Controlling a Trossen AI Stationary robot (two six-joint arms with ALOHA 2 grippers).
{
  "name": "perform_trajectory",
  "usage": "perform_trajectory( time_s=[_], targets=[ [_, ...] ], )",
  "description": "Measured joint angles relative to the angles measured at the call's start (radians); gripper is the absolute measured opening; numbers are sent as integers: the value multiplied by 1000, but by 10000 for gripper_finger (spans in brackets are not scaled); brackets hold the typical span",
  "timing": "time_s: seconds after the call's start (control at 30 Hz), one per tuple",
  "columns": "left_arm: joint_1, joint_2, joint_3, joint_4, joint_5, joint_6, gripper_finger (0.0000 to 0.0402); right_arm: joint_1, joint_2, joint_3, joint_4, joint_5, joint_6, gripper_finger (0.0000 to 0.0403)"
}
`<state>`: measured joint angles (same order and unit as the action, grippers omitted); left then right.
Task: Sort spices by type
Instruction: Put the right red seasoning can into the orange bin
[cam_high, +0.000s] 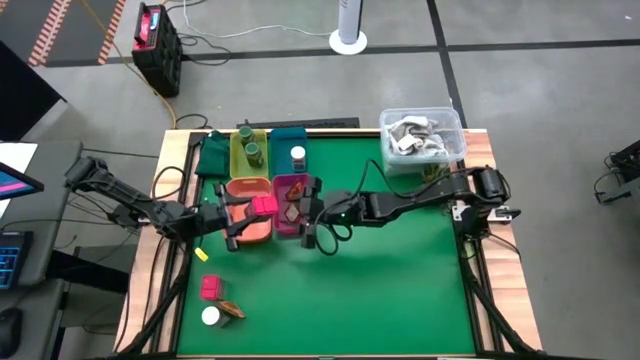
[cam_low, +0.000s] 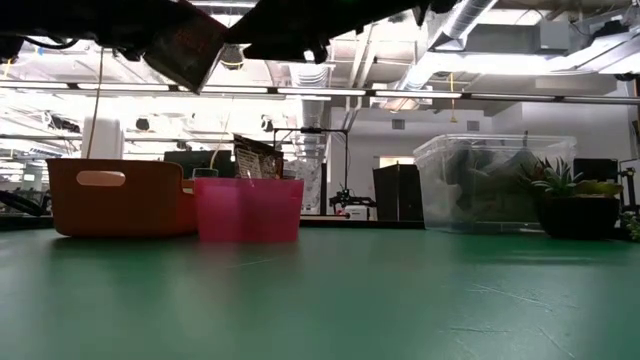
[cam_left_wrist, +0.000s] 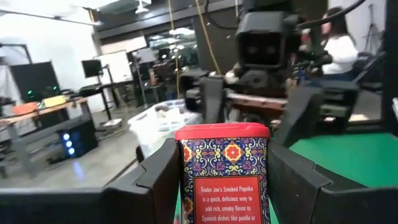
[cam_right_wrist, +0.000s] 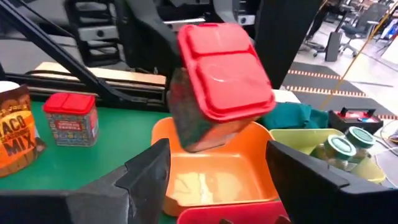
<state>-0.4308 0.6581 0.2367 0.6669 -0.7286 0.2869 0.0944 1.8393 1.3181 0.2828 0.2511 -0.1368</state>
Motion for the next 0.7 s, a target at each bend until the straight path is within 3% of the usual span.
perform_trajectory(
  time_s=[0.27, 0.7],
  targets=[
    [14, 3, 1, 52, 66, 24, 191, 0, 0, 58, -26, -76, -3, 292],
    [13, 0, 3, 50, 64, 26, 192, -4, 0, 121, -58, -164, -2, 292]
  ],
)
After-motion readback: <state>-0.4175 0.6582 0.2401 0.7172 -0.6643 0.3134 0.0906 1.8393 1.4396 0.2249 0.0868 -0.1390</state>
